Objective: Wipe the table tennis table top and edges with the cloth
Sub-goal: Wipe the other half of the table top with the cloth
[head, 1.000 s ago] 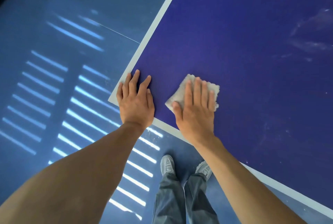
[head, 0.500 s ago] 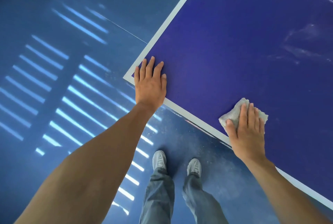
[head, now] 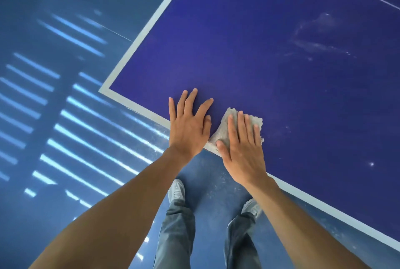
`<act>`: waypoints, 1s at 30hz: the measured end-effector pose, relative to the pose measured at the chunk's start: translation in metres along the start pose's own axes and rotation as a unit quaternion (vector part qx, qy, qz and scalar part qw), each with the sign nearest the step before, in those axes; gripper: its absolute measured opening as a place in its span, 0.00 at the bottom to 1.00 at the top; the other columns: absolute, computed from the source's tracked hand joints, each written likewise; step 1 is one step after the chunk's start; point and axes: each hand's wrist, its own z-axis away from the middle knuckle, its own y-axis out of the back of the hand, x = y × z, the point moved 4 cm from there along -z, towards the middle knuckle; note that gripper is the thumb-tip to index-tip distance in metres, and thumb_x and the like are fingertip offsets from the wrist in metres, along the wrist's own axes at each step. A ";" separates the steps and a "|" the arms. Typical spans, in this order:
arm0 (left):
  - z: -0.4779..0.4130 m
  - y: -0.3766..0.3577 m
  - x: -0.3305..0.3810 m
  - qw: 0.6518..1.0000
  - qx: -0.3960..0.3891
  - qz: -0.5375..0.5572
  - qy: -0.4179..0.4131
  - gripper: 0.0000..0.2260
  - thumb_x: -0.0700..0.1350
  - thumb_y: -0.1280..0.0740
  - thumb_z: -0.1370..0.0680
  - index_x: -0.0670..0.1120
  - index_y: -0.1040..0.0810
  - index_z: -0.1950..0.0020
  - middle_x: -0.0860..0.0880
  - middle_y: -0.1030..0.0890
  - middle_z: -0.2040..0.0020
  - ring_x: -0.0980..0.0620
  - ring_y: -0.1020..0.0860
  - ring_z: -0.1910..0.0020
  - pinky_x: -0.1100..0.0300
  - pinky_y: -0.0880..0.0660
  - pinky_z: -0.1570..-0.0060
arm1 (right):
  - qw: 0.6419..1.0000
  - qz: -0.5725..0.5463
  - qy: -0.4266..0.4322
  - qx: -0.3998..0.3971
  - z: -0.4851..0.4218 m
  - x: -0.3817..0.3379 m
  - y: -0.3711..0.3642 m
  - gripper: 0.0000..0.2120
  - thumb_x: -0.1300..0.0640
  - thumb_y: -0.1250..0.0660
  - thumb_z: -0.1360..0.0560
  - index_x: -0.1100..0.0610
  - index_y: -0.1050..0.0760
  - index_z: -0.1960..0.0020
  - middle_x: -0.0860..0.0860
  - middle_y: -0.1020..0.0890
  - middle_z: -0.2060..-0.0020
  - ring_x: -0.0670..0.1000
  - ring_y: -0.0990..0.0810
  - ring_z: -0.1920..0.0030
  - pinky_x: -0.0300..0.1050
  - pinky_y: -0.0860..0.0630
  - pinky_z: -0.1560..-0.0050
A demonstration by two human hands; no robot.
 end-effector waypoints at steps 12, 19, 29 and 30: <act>-0.001 -0.045 0.074 0.995 -0.028 -0.072 0.057 0.21 0.51 0.48 0.16 0.56 0.28 0.24 0.47 0.34 0.20 0.42 0.40 0.19 0.38 0.50 0.20 | 0.995 -0.004 -0.093 -0.025 0.086 0.193 0.020 0.35 0.40 0.53 0.15 0.62 0.47 0.16 0.63 0.43 0.18 0.64 0.43 0.18 0.66 0.44 0.20; -0.005 -0.043 0.078 0.995 -0.015 -0.070 0.067 0.22 0.49 0.49 0.16 0.49 0.28 0.25 0.48 0.32 0.21 0.44 0.39 0.19 0.37 0.48 0.20 | 0.993 -0.023 -0.114 0.032 -0.060 0.148 0.032 0.36 0.40 0.53 0.15 0.63 0.46 0.16 0.65 0.43 0.18 0.65 0.44 0.18 0.67 0.49 0.19; -0.004 -0.044 0.076 0.995 -0.010 -0.069 0.068 0.22 0.47 0.49 0.17 0.47 0.27 0.25 0.48 0.31 0.21 0.44 0.38 0.19 0.38 0.47 0.20 | 0.996 -0.012 0.084 -0.004 -0.023 0.129 0.019 0.34 0.39 0.51 0.14 0.57 0.49 0.15 0.59 0.46 0.16 0.58 0.49 0.16 0.61 0.50 0.17; -0.004 -0.044 0.076 0.995 -0.012 -0.071 0.066 0.22 0.47 0.49 0.17 0.47 0.27 0.25 0.48 0.31 0.21 0.44 0.38 0.20 0.37 0.47 0.21 | 0.996 -0.007 0.085 -0.011 -0.008 0.144 0.021 0.34 0.39 0.51 0.14 0.57 0.49 0.15 0.59 0.46 0.16 0.57 0.49 0.16 0.62 0.48 0.17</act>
